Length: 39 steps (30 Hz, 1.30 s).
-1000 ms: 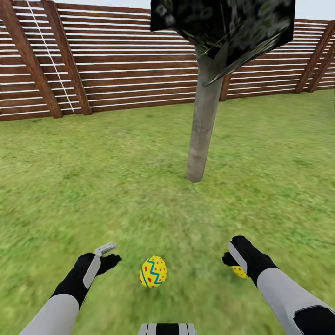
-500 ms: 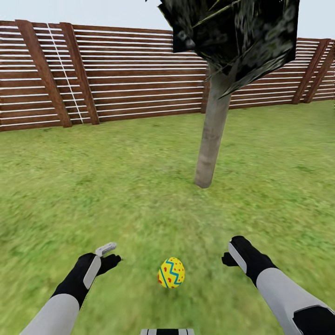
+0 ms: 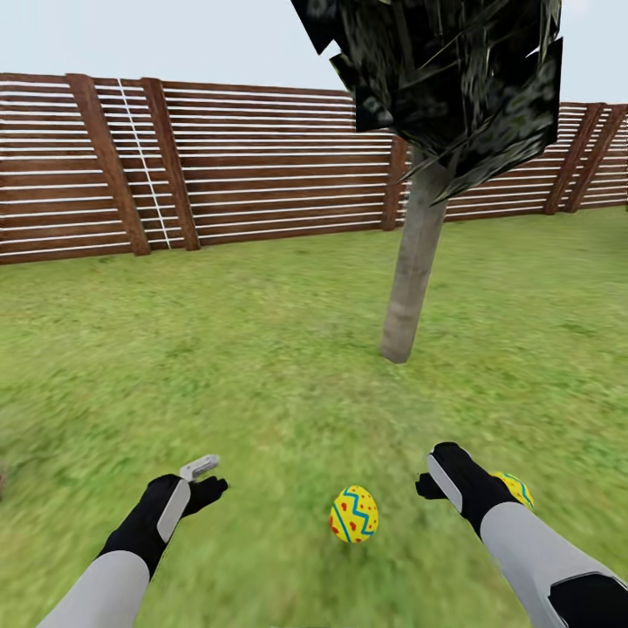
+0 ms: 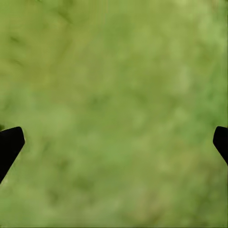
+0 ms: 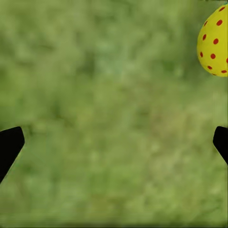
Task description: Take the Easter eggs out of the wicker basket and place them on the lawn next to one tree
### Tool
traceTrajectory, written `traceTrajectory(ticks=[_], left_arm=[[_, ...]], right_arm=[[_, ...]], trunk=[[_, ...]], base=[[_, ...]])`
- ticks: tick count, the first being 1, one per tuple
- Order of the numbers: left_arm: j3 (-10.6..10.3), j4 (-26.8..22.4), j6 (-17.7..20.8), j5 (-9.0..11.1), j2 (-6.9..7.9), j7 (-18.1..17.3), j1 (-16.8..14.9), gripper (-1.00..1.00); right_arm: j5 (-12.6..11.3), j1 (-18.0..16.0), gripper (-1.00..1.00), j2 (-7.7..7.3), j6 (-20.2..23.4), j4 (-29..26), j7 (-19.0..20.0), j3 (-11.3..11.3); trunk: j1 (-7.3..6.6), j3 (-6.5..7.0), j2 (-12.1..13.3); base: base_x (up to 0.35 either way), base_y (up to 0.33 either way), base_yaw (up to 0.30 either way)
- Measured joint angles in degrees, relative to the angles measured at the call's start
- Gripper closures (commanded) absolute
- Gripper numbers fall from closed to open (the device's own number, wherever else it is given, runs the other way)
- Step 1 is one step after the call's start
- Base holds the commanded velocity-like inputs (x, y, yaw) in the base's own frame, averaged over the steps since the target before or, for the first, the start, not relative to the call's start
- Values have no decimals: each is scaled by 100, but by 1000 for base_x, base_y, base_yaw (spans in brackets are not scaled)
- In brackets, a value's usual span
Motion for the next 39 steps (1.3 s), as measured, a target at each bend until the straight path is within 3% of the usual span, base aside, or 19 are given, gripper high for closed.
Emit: traceTrajectory(ticks=[6,18,22,25,28,34,39], left_arm=[[-2,3,0,-4,-8,0,0,-100],[3,-1,39,-15,36,-85,0,-100],[-28,112,68,-30,501,-773,0,-100],[-47,270,40,-30,692,-947,0,-100],[-56,295,30,-15,979,-1024,0,-100],[-64,275,44,-67,1286,-1056,0,-100],[-66,264,58,-73,1325,-1056,1,-100]], right_arm=[[-1,0,-100,-2,-7,-3,-5,-1],[12,0,-100,32,-9,16,-30,3],[11,0,-100,25,-9,9,-27,1],[4,0,-100,41,-9,9,-26,6],[4,0,-100,69,-9,9,-26,14],[5,0,-100,72,-17,9,-26,17],[3,0,-100,75,-18,9,-26,17]], trunk=[[-15,133,8],[-47,400,24],[-58,497,29],[-65,571,33],[-73,646,37],[-89,796,46],[-101,915,52]], base=[[-87,283,32],[-15,285,273],[0,286,291],[0,286,291],[0,286,291],[0,286,291],[0,279,183]])
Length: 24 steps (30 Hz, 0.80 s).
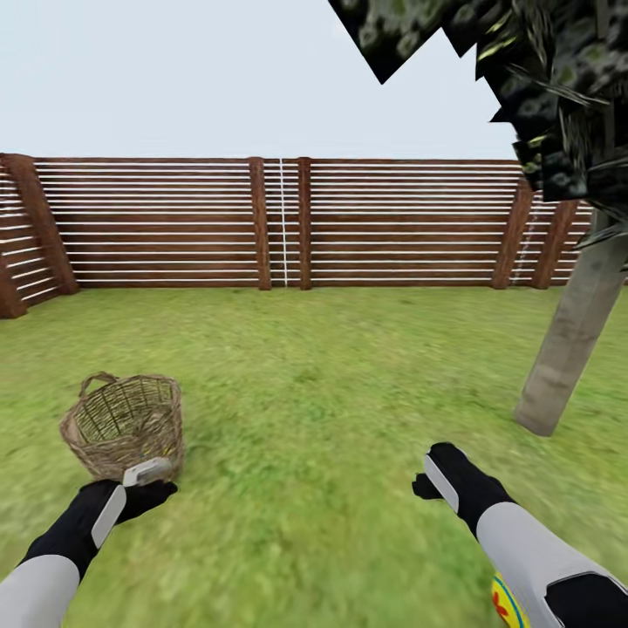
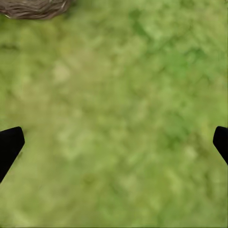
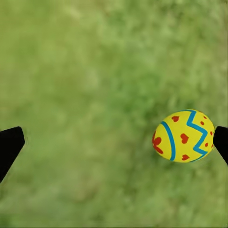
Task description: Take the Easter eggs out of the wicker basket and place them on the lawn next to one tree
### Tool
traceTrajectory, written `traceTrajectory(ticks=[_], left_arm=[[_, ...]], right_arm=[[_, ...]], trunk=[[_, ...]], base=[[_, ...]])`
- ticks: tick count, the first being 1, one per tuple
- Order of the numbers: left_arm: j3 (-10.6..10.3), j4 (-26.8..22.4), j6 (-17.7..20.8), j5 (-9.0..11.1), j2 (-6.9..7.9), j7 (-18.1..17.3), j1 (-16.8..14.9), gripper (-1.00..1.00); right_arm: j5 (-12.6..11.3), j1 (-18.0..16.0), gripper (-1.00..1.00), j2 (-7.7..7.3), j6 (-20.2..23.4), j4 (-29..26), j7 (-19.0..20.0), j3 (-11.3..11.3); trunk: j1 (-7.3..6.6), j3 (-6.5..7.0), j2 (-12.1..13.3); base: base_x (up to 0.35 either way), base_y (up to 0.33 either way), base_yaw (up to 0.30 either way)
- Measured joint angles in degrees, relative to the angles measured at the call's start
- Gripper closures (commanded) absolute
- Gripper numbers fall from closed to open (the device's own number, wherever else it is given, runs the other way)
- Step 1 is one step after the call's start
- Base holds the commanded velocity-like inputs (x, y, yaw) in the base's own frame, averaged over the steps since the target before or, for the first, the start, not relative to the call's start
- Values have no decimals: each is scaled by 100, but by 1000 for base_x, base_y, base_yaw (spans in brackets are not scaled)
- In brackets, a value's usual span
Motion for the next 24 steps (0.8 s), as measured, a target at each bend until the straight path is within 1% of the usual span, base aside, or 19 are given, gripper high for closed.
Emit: traceTrajectory(ticks=[10,24], left_arm=[[5,7,16,-1,2,1,0,-100],[7,17,4,-7,-5,13,0,-100]], right_arm=[[-1,1,-100,-5,1,-9,0,-8],[3,1,-100,-5,1,-3,0,-2]], trunk=[[-26,222,13],[-332,479,574]], base=[[0,284,6],[0,285,0]])
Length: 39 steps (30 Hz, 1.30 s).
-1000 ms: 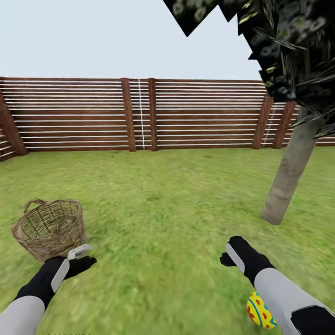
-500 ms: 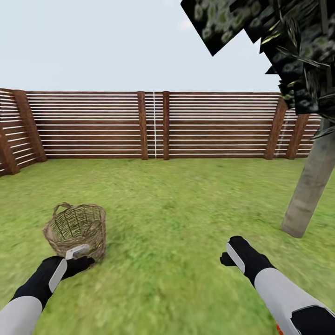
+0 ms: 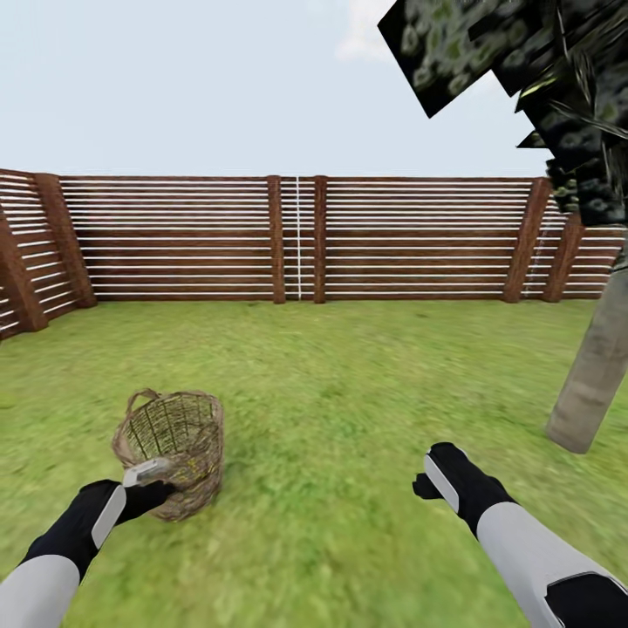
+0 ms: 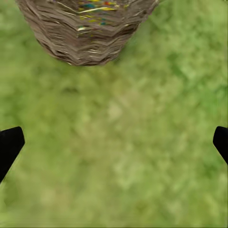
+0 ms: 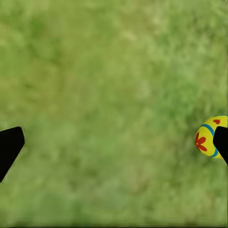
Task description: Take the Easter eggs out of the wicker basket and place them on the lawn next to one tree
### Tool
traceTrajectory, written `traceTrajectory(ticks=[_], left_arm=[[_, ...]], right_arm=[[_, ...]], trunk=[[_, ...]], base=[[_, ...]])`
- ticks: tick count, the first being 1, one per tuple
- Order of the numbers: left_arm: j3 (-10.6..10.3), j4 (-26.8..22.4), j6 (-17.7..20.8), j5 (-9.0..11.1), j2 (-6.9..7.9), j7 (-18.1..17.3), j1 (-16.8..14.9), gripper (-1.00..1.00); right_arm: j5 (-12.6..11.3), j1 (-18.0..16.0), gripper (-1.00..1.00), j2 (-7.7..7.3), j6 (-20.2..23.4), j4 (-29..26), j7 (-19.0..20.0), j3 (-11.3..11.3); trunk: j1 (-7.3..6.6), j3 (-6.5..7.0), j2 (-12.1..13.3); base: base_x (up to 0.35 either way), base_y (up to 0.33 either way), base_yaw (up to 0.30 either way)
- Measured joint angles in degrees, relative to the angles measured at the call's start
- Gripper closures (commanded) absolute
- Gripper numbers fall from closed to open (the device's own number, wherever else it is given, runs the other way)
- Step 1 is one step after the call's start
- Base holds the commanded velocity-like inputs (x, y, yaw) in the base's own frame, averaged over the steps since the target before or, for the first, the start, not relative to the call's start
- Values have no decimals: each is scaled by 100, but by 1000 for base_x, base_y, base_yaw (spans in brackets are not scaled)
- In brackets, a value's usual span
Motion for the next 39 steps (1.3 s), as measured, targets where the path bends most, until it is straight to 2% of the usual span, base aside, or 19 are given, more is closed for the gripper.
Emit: traceTrajectory(ticks=[9,15,24,25,27,30,39], left_arm=[[-17,24,-20,-4,-48,16,0,-100],[-35,62,-27,-7,-77,27,-2,-100],[-37,57,-30,-20,-122,47,0,-100],[-37,56,-30,-19,-163,44,1,-100],[-39,59,-30,-18,-262,33,1,-100],[-42,63,-28,-21,-319,28,1,-100],[-49,56,-28,-23,-321,25,1,-100]], right_arm=[[-4,0,-100,-9,0,-6,0,-7],[-21,1,-100,-9,10,-9,45,-10],[-13,-1,-100,-16,4,-7,8,-32],[-13,-1,-100,-17,3,-7,7,-33],[-13,-1,-100,-17,3,-7,7,-29],[-13,-1,-100,-17,3,-7,6,-19],[-13,-1,-100,-17,3,-7,6,-15]], trunk=[[-198,169,361],[-330,283,602],[-527,449,963],[-549,467,1003],[-595,503,1083],[-662,557,1203],[-860,718,1564]], base=[[0,278,-3],[0,235,-217],[0,45,-76],[108,1,-2],[237,1,-1],[302,0,0],[329,0,0]])
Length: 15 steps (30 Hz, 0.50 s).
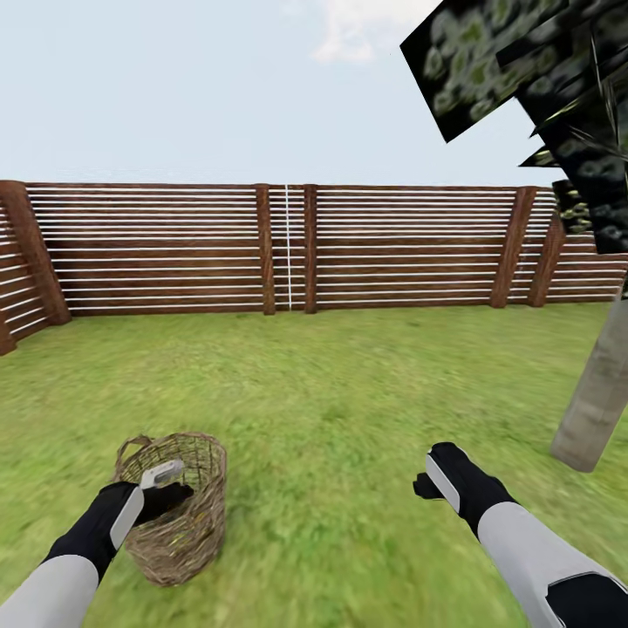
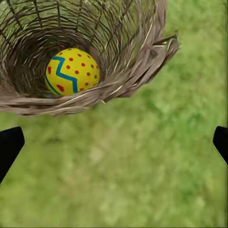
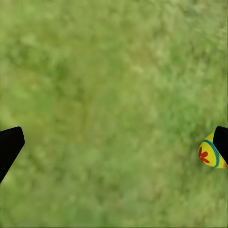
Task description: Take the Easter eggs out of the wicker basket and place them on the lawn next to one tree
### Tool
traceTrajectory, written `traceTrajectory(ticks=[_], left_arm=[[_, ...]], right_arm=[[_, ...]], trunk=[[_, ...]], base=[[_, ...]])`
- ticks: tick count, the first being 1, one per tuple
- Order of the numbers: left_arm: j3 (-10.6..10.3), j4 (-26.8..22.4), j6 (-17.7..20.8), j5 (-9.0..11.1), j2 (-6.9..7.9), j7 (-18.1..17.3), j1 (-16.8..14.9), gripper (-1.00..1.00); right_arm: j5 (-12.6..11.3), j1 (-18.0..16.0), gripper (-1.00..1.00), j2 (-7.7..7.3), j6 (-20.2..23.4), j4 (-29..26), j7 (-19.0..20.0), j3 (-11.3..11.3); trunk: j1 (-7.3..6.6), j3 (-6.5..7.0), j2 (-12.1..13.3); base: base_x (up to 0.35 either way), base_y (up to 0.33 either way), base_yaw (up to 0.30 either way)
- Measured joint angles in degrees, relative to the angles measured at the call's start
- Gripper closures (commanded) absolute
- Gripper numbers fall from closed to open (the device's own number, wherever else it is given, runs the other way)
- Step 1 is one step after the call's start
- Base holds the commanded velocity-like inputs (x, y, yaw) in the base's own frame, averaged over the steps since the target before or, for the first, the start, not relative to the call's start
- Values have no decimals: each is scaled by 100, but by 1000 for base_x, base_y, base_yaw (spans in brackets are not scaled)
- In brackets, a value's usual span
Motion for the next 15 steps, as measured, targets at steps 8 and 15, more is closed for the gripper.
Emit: traceTrajectory(ticks=[8,15], left_arm=[[10,-50,37,11,206,-19,0,-100],[20,-69,25,-9,248,10,0,-100]], right_arm=[[3,0,-100,8,-6,0,0,8],[3,0,-100,9,-9,0,0,7]], trunk=[[-176,144,321],[-283,234,523]], base=[[331,0,0],[189,0,0]])
